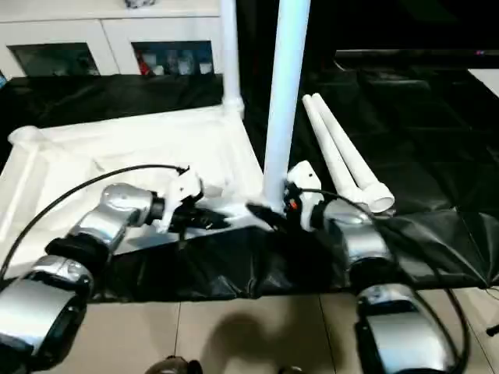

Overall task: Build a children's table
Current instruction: Rotate leg to tighten

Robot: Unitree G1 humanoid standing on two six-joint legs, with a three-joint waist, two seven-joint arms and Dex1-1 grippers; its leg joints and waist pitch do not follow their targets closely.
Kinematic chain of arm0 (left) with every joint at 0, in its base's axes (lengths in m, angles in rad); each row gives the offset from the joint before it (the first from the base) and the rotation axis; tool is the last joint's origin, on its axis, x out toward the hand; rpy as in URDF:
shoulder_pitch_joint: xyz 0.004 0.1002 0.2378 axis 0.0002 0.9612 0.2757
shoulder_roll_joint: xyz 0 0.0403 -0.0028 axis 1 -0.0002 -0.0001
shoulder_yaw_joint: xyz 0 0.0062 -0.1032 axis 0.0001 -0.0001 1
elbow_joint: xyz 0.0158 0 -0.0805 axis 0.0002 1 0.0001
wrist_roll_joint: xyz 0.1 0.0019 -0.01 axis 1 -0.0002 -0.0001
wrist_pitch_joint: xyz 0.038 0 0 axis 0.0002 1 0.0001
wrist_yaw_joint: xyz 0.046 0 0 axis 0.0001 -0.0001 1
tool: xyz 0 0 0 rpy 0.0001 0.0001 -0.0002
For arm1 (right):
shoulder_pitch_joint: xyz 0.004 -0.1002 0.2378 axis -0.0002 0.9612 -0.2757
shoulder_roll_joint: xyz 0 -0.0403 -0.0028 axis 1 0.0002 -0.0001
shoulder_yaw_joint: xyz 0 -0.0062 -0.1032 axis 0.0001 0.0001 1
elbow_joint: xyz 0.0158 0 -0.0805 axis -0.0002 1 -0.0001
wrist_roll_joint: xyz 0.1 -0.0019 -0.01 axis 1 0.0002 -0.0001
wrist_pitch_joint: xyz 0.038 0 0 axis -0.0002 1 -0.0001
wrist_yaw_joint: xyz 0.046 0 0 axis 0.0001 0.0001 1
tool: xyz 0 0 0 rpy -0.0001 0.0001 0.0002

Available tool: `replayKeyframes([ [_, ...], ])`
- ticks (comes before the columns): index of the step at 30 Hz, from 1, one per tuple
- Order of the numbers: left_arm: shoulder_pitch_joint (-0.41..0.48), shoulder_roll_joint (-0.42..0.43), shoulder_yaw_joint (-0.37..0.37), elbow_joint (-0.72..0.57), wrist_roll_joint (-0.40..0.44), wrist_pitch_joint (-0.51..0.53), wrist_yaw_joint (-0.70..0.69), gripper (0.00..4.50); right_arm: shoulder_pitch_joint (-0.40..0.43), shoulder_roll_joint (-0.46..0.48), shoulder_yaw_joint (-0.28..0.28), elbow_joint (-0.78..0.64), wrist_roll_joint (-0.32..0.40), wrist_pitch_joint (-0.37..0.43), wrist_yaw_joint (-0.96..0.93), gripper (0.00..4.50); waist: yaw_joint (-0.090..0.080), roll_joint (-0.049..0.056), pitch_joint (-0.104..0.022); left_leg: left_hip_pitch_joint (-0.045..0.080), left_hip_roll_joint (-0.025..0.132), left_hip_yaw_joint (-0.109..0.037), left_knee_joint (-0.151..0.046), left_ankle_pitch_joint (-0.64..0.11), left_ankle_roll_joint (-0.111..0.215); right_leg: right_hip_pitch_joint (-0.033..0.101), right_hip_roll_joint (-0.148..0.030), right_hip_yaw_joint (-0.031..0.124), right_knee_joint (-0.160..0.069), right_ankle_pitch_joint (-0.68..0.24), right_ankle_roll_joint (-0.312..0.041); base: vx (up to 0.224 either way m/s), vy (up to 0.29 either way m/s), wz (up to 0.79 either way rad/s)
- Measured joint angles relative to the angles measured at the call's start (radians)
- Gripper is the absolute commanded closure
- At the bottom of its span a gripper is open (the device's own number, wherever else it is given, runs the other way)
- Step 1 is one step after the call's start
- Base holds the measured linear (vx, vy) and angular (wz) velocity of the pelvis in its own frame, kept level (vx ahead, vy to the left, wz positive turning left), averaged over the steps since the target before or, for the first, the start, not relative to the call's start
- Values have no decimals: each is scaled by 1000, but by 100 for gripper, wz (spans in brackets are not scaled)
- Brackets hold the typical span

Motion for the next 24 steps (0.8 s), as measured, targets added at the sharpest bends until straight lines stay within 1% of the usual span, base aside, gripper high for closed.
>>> replayKeyframes([
  [3, 2, 9, -2, 0, -1, -17, -40, 450, 17, -14, 21, -32, 18, 23, 81, 88, 9, 0, 0, -1, 0, 0, 1, 0, 0, 0, 0, 0, 0, 0, 0, 0, 0, 0],
  [4, 3, 12, -2, 0, -1, -19, -50, 450, 19, -21, 30, -39, 20, 28, 106, 107, 10, 0, 0, -1, 0, 0, 1, 0, 0, 0, 0, 0, 0, 0, 0, 0, 0, 0],
  [5, 3, 16, -4, 0, -1, -23, -62, 450, 19, -31, 41, -48, 19, 36, 131, 107, 11, 0, 0, -1, 0, 0, 1, 0, 0, 0, 0, 0, 0, 0, 0, 0, 0, 0],
  [8, 3, 22, -10, 1, -1, -32, -82, 450, 19, -42, 61, -59, 13, 39, 171, 140, 14, 0, 0, -1, 0, 0, 1, 0, 0, 0, 0, 0, 0, 0, 0, 0, 0, 0],
  [9, 3, 22, -10, 1, -1, -32, -85, 450, 19, -43, 66, -60, 11, 41, 176, 140, 14, 0, 0, -1, 0, 0, 1, 0, 0, 0, 0, 0, 0, 0, 0, 0, 0, 0],
  [10, 3, 22, -11, 1, -1, -32, -87, 450, 20, -43, 67, -62, 9, 43, 178, 159, 14, 0, 0, -1, 0, 0, 2, 0, 0, 0, 0, 0, 0, 0, 0, 0, 0, 0],
  [14, 4, 26, -10, 1, -1, -32, -103, 450, 32, -42, 68, -83, 11, 53, 182, 168, 14, -1, 0, -1, 0, 0, 1, 0, 0, 0, 0, 0, 0, 0, 0, 0, 0, 0],
  [17, 4, 27, -8, 1, -1, -31, -106, 450, 45, -33, 65, -116, 20, 86, 175, 171, 14, -1, 0, -1, 0, 0, 2, 0, 0, 0, 0, 0, 0, 0, 0, 0, 0, 0],
  [20, 4, 24, -7, 6, 1, -25, -88, 450, 66, -24, 53, -139, 23, 98, 138, 171, 16, -1, -1, -1, 0, 0, 3, 0, 0, 1, 0, 0, 1, 0, 0, 0, 0, 0],
  [21, -2, 18, -6, 11, 6, -14, -54, 450, 69, -13, 42, -137, 20, 101, 92, 171, 14, -2, -1, -1, 0, 0, 4, 0, 0, 1, 0, 1, 2, 0, 0, 0, 0, 0],
  [24, -33, -27, 4, 45, 21, 39, 109, 450, 63, 44, -23, -101, 6, 104, -149, 171, 5, -2, -1, 0, 0, 0, 6, 0, 0, 1, 0, 2, 4, 0, 0, 0, 0, 0],
])
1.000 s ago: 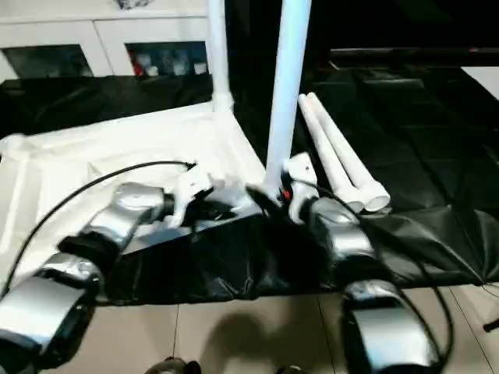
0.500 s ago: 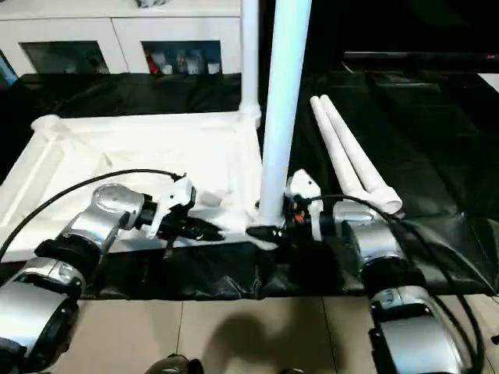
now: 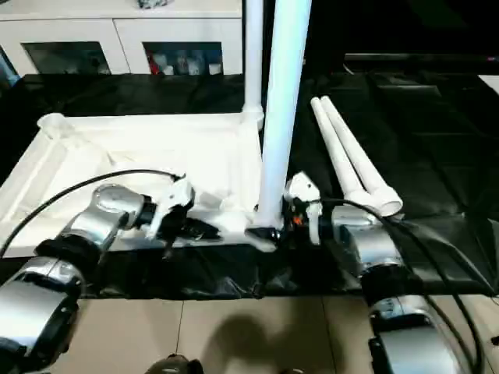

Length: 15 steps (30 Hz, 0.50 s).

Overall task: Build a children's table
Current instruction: Rotate leg to tighten

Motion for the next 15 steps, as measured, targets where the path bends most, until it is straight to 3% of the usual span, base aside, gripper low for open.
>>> replayKeyframes([
  [6, -43, -107, 19, 37, 22, 92, 248, 450, -38, 107, -87, 70, -24, -4, -430, 172, -19, -1, 0, 8, -1, 0, -1, 0, 0, 8, 0, 1, -3, -3, 4, 0, 0, 0],
  [11, -49, -152, 17, 41, 35, 99, 353, 450, -56, 164, -125, 114, -32, -62, -627, 172, -21, 3, -2, 10, -2, 0, -5, 0, 0, 11, 0, 1, -7, -1, 2, 0, 0, 0],
  [12, -50, -157, 17, 41, 39, 98, 364, 450, -56, 170, -129, 120, -34, -73, -650, 117, -21, 3, -2, 10, -2, 0, -6, 0, 0, 11, 0, 1, -7, -1, 2, 0, 0, 0],
  [15, -50, -162, 18, 41, 45, 95, 383, 450, -58, 183, -144, 132, -33, -93, -664, 93, -21, 4, -3, 10, -2, 0, -6, 0, 0, 11, 0, 1, -7, -1, 2, 0, 0, 0],
])
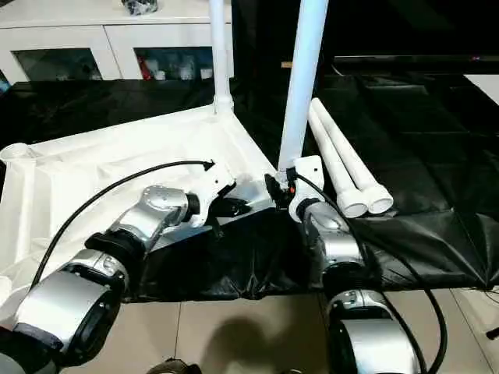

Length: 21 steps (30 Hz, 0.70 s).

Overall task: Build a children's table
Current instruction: Rotate leg to tighten

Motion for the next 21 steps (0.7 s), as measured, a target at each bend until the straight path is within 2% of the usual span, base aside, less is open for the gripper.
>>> replayKeyframes([
  [1, 0, 0, 0, 0, 2, -2, 4, 450, 0, 2, -2, 3, 1, -7, 2, 93, -1, 0, 0, 0, 0, 0, 0, 0, 0, 0, 0, 0, 0, 0, 0, 0, 0, 0],
  [3, 0, 1, 0, 0, 3, -5, 4, 450, 0, 2, -3, 9, 3, -17, 10, 59, -1, 0, 0, 0, 0, 0, 0, 0, 0, 0, 0, 0, 0, 0, 0, 0, 0, 0],
  [7, 1, 15, 4, 0, -7, -11, -35, 450, 4, -14, 1, 13, 8, -38, 97, 50, -2, 0, 0, -1, 0, 0, -1, 0, 0, -2, 0, 0, 0, 0, 0, 0, 0, 0],
  [11, 14, 52, 5, -10, -17, -38, -123, 450, 14, -57, 37, 9, 7, -52, 239, 50, -4, 0, 0, -1, 1, 0, -5, 0, 0, -4, 0, -2, 1, 0, 0, 0, 0, 0],
  [15, 56, 100, -2, -61, -30, -82, -278, 450, 29, -112, 88, -20, 9, -51, 441, 50, 3, -1, 1, -2, 2, 0, -6, 0, 0, -5, 1, -3, 1, -2, 2, 0, 0, 0],
  [21, 79, 148, -4, -87, -54, -91, -400, 450, 38, -177, 140, -53, 14, -44, 654, 50, 4, -2, 1, -4, 2, 1, -5, 0, 0, -5, 1, -2, 1, -2, 2, 0, 0, 0],
])
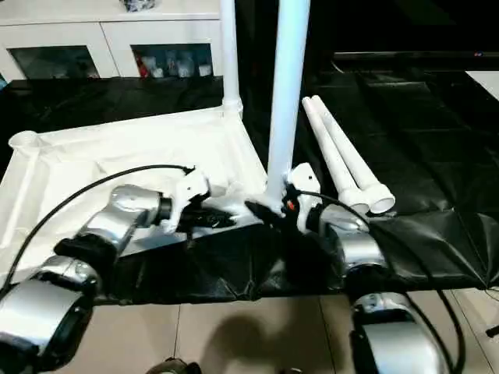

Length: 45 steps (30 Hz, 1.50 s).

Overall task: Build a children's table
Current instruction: Rotate leg to tighten

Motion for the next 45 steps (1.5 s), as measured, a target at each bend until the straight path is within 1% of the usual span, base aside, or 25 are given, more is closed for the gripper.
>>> replayKeyframes([
  [4, 19, 34, -3, -14, -8, -14, -106, 450, 14, -51, 45, -50, 14, 36, 171, 50, 8, -1, 0, 0, 0, 0, 0, 0, 0, 0, 0, 0, 0, 0, 0, 0, 0, 0],
  [6, 23, 46, -10, -22, -14, -19, -150, 450, 15, -69, 61, -71, 26, 62, 252, 75, 11, -2, 1, 0, 0, 0, 1, 0, 0, 0, 0, 0, 0, 0, 0, 0, 0, 0],
  [9, 28, 63, -20, -23, -16, -33, -196, 450, 15, -84, 87, -85, 28, 78, 328, 96, 18, -3, 1, -1, 0, 0, 1, 0, 0, 0, 0, 0, 0, 0, 0, 0, 0, 0],
  [10, 29, 65, -21, -24, -16, -34, -207, 450, 15, -86, 93, -85, 28, 78, 342, 109, 21, -3, 1, -1, 0, 0, 1, 0, 0, 0, 0, 0, 0, 0, 0, 0, 0, 0],
  [11, 29, 67, -22, -25, -16, -35, -213, 450, 15, -86, 95, -86, 28, 80, 351, 109, 23, -3, 1, -1, 0, 0, 1, 0, 0, 0, 0, 0, 0, 0, 0, 0, 0, 0],
  [12, 29, 68, -23, -27, -16, -35, -216, 450, 15, -86, 96, -89, 28, 85, 357, 127, 23, -3, 1, -1, 0, 0, 1, 0, 0, 0, 0, 0, 0, 0, 0, 0, 0, 0],
  [15, 29, 69, -25, -28, -16, -36, -218, 450, 16, -87, 97, -97, 28, 96, 363, 152, 23, -3, 1, -1, 0, 0, 1, 0, 0, 0, 0, 0, 0, 0, 0, 0, 0, 0],
  [20, 30, 70, -22, -28, -16, -37, -224, 450, 29, -83, 95, -126, 32, 119, 357, 162, 24, -3, 1, -1, 0, 0, 1, 0, 0, 0, 0, 0, 0, 0, 0, 0, 0, 0],
  [23, 29, 67, -22, -28, -13, -32, -192, 450, 39, -65, 74, -128, 36, 121, 298, 164, 23, -5, 1, 0, 0, 0, 1, 0, 0, 0, 0, 0, 1, 0, 0, 0, 0, 0],
  [26, 10, 41, -15, -14, 2, 4, -63, 450, 37, -9, 23, -87, 22, 104, 86, 164, 16, -10, 0, 2, 0, 0, 1, 1, -1, 1, 0, 1, 2, 0, 0, 0, 0, 0],
  [28, 0, 16, -9, -6, 9, 28, -2, 450, 31, 14, 0, -67, 15, 94, -29, 166, 9, -11, 1, 3, 0, 0, 1, 1, -1, 1, 0, 1, 1, 0, 0, 0, 0, 0],
  [30, -22, -19, 0, 15, 21, 58, 87, 450, 13, 56, -38, -32, 14, 93, -187, 166, 0, -11, 1, 4, 0, 1, 1, 1, -1, 2, 0, 2, 0, 0, 0, 0, 0, 0],
  [31, -29, -36, 2, 19, 26, 69, 123, 450, 8, 69, -52, -25, 14, 95, -247, 167, -2, -11, 1, 4, 0, 1, 1, 1, -1, 2, 0, 2, 0, 0, 0, 0, 0, 0],
  [33, -41, -71, 4, 24, 34, 91, 201, 450, -4, 93, -76, -9, 12, 97, -361, 167, -1, -10, 0, 4, -1, 1, 1, 0, -1, 3, 0, 3, 0, 0, 0, 0, 0, 0],
  [35, -54, -105, 5, 37, 39, 105, 278, 450, -18, 121, -101, 6, -5, 94, -472, 167, 0, -9, -1, 3, -1, 1, 0, 0, -1, 3, 0, 3, 0, 0, 0, 0, 0, 0],
  [38, -57, -128, 4, 40, 41, 115, 330, 450, -23, 138, -109, 24, -9, 72, -555, 167, 0, -5, -3, 4, -1, 1, -1, 0, -1, 3, 0, 3, -1, 0, 0, 0, 0, 0],
  [39, -57, -129, 4, 41, 41, 115, 334, 450, -23, 144, -109, 30, -12, 53, -572, 132, 0, -5, -3, 4, -1, 1, -1, 0, -1, 3, 0, 3, -1, 0, 0, 0, 0, 0],
  [40, -57, -130, 4, 41, 42, 115, 337, 450, -23, 149, -110, 38, -13, 37, -586, 112, -1, -5, -3, 4, -1, 1, -1, 0, -1, 3, 0, 2, -1, 0, 0, 0, 0, 0],
  [41, -57, -130, 4, 41, 42, 115, 339, 450, -23, 153, -110, 43, -13, 26, -595, 98, -1, -4, -3, 4, -1, 1, -1, 1, -1, 3, 0, 3, -1, 0, 0, 0, 0, 0],
  [42, -57, -131, 5, 41, 42, 115, 343, 450, -23, 159, -111, 47, -19, 19, -600, 98, -2, -4, -3, 3, -1, 1, 0, 1, -1, 3, 0, 3, -1, 0, 0, 0, 0, 0],
  [43, -57, -131, 5, 41, 43, 115, 344, 450, -23, 162, -111, 49, -19, 14, -600, 77, -2, -4, -3, 3, -1, 1, 0, 1, -1, 4, 0, 3, -1, 0, 0, 0, 0, 0],
  [44, -57, -131, 5, 41, 43, 115, 343, 450, -23, 163, -112, 53, -19, 8, -600, 77, -2, -4, -3, 3, -2, 1, 0, 1, -1, 4, 0, 3, -2, 0, 0, 0, 0, 0],
  [45, -57, -131, 6, 41, 44, 115, 339, 450, -23, 163, -113, 56, -19, 1, -597, 53, -3, -5, -3, 3, -2, 1, 0, 0, -1, 4, 0, 3, -2, 0, 0, 0, 0, 0],
])
